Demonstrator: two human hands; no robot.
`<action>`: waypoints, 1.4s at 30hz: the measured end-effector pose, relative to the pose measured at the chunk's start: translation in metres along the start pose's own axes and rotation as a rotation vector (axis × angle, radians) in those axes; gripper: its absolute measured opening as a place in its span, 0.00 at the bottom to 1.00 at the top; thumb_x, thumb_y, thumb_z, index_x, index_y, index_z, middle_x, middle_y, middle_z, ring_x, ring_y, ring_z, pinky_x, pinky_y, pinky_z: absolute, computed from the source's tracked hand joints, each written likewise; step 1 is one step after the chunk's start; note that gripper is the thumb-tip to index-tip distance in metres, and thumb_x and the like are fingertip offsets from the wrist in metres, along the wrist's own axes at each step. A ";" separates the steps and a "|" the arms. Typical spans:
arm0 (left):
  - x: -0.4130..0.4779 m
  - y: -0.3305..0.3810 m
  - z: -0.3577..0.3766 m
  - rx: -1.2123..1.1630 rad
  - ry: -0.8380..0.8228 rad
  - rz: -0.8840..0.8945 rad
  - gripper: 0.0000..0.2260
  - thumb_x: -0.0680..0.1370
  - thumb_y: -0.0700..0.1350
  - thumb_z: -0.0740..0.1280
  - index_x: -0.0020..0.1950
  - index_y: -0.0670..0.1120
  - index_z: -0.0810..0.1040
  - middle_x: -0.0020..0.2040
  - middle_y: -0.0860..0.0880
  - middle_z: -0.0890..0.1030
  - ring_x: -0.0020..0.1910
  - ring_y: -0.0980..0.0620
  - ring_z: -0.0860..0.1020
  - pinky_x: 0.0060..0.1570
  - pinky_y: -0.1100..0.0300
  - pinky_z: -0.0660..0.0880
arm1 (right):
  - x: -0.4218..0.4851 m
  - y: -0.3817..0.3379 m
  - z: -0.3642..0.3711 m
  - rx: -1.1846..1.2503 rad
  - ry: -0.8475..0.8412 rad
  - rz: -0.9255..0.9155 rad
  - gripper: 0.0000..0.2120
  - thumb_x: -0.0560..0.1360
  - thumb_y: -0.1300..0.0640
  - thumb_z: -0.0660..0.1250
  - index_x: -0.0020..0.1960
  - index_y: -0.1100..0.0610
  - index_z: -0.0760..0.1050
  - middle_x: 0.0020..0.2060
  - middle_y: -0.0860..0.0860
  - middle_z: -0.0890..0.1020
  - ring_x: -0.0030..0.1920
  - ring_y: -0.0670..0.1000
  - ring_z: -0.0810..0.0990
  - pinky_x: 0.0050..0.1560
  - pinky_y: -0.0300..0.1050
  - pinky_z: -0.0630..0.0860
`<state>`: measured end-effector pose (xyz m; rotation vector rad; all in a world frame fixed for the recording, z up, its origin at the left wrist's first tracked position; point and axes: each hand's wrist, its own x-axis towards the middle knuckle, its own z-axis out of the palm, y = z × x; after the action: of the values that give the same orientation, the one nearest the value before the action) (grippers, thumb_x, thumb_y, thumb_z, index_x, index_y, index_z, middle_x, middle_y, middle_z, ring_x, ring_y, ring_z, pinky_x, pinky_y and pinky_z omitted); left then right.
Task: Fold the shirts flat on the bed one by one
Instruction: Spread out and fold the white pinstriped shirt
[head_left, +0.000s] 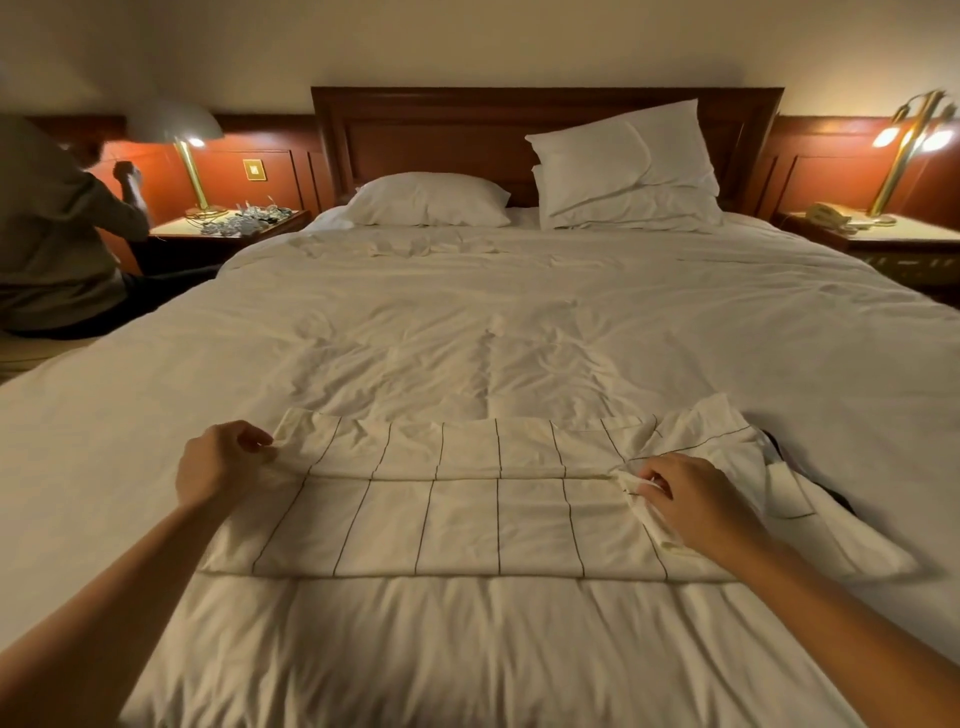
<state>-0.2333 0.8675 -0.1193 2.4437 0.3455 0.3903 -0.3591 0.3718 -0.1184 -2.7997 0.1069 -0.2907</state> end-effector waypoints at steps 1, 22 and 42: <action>0.000 0.002 -0.002 -0.002 0.029 -0.006 0.03 0.73 0.44 0.76 0.46 0.49 0.85 0.44 0.45 0.84 0.45 0.43 0.79 0.41 0.54 0.72 | 0.000 0.000 -0.002 0.007 0.013 -0.017 0.02 0.77 0.55 0.70 0.46 0.49 0.80 0.37 0.42 0.76 0.43 0.51 0.80 0.40 0.46 0.72; -0.036 0.079 0.057 0.256 -0.218 0.492 0.17 0.82 0.52 0.63 0.70 0.50 0.74 0.74 0.45 0.69 0.69 0.43 0.71 0.67 0.46 0.67 | 0.060 -0.044 0.032 0.086 -0.056 -0.101 0.16 0.82 0.48 0.61 0.65 0.54 0.78 0.63 0.52 0.78 0.65 0.54 0.74 0.65 0.49 0.70; 0.035 -0.015 0.069 0.636 -0.367 0.350 0.35 0.76 0.71 0.39 0.81 0.60 0.42 0.82 0.52 0.40 0.80 0.50 0.38 0.77 0.49 0.38 | 0.065 -0.040 0.086 -0.245 -0.349 0.068 0.34 0.78 0.31 0.37 0.78 0.42 0.30 0.79 0.52 0.34 0.79 0.53 0.33 0.78 0.55 0.36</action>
<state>-0.1786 0.8533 -0.1741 3.1348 -0.1506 -0.0507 -0.2755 0.4294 -0.1732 -3.0300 0.1652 0.2445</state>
